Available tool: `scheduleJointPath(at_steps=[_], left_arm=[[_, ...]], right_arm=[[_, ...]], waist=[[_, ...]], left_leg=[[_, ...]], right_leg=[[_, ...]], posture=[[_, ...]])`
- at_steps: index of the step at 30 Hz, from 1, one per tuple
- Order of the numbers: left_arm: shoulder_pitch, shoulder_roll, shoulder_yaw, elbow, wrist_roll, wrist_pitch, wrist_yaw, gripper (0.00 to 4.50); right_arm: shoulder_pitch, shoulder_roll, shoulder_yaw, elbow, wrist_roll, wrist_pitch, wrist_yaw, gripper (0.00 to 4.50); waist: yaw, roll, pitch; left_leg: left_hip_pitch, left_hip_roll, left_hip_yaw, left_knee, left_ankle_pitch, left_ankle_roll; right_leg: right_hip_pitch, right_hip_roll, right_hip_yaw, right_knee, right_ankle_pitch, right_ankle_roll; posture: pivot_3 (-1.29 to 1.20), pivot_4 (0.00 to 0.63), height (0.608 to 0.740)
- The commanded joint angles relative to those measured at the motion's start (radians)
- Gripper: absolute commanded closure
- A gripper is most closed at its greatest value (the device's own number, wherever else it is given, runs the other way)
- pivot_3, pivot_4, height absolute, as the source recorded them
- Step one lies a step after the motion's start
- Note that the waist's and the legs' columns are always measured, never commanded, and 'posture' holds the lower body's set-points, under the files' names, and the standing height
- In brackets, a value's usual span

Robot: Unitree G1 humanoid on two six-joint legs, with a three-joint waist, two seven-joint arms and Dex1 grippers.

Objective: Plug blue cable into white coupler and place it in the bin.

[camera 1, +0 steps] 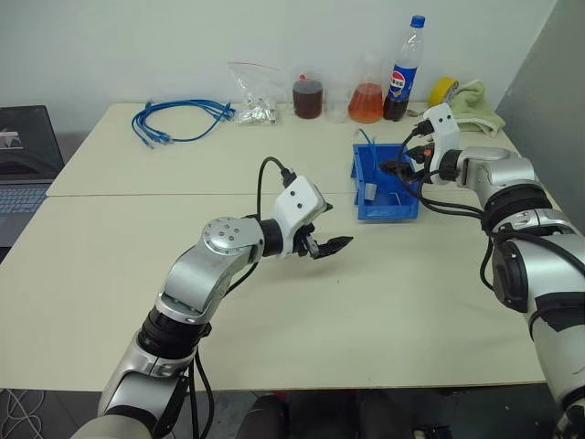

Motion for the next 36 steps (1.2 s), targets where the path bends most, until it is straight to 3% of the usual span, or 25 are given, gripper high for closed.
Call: scheduleJointPath(at_steps=[1,4,7,10,13,16,18,21,24,36], left_arm=[[-0.023,0.000,0.006,-0.016,-0.001,-0.010,-0.001,0.65],[-0.018,-0.002,0.011,-0.020,-0.003,-0.009,0.004,0.65],[0.000,0.000,0.013,-0.030,-0.003,-0.014,0.006,0.65],[0.035,0.005,0.017,-0.049,0.005,-0.036,0.017,0.65],[0.112,-0.016,0.063,-0.062,0.028,-0.097,0.085,0.65],[0.225,-0.069,0.142,-0.070,0.067,-0.200,0.214,0.65],[0.304,-0.095,0.177,-0.061,0.150,-0.286,0.330,0.65],[0.384,-0.142,0.231,-0.024,0.252,-0.291,0.521,0.65],[0.481,-0.192,0.323,0.033,0.262,-0.374,0.620,0.65],[0.656,-0.273,0.392,0.091,0.201,-0.599,0.630,0.65]], right_arm=[[-0.019,-0.026,-0.035,-0.013,-0.008,-0.045,-0.013,0.02],[0.008,-0.045,-0.058,-0.073,0.006,-0.091,0.019,0.02],[0.126,-0.070,-0.065,-0.273,0.029,-0.123,0.079,0.02],[0.379,-0.088,-0.090,-0.672,0.090,-0.060,0.099,0.02],[0.685,-0.056,-0.161,-1.118,0.192,0.068,0.020,0.02],[0.957,0.038,-0.210,-1.429,0.244,0.121,-0.111,0.02],[1.103,0.117,-0.214,-1.551,0.211,0.061,-0.208,0.02],[1.234,0.234,-0.214,-1.600,0.143,-0.080,-0.351,0.02],[1.358,0.323,-0.181,-1.556,0.077,-0.252,-0.419,0.02],[1.440,0.404,-0.144,-1.367,0.029,-0.488,-0.504,0.02]], waist=[[-0.002,0.000,0.000],[-0.002,0.000,0.000],[-0.001,0.000,0.000],[0.004,0.000,0.000],[0.014,0.000,0.000],[0.015,0.002,0.000],[0.011,0.003,0.001],[0.015,0.003,0.000],[0.017,0.003,0.000],[0.017,0.001,-0.001]], left_leg=[[0.000,0.000,0.000,0.000,0.000,0.000],[0.000,0.000,0.000,0.000,0.000,0.000],[0.000,0.000,0.000,0.000,0.000,0.000],[0.000,0.000,0.000,0.000,0.000,0.000],[-0.001,0.001,-0.003,0.000,0.000,0.000],[-0.003,0.001,-0.003,0.001,0.000,0.000],[-0.001,0.003,-0.004,0.000,0.000,0.000],[0.003,0.000,-0.003,0.002,0.000,0.001],[0.005,-0.002,-0.004,0.001,-0.001,0.004],[0.012,0.000,-0.002,0.000,0.000,0.003]], right_leg=[[0.000,0.000,0.000,0.000,0.000,0.000],[0.000,0.000,0.000,0.000,0.000,0.000],[0.000,0.000,0.000,0.000,0.000,0.000],[0.001,0.000,-0.001,-0.001,0.000,0.000],[0.001,0.000,-0.002,-0.001,0.000,0.000],[-0.002,-0.002,0.000,0.001,0.000,0.000],[0.000,-0.003,0.001,0.001,0.000,0.000],[0.003,-0.003,0.002,0.001,0.001,0.003],[0.004,-0.001,0.002,0.001,0.003,0.006],[0.010,0.001,0.004,0.000,0.004,0.004]], posture=[[0.00,0.150,0.740],[0.00,0.150,0.740],[0.00,0.150,0.740],[0.00,0.150,0.740],[0.00,0.150,0.740],[0.00,0.150,0.740],[0.00,0.150,0.740],[0.00,0.150,0.740],[0.00,0.150,0.740],[0.00,0.150,0.740]])
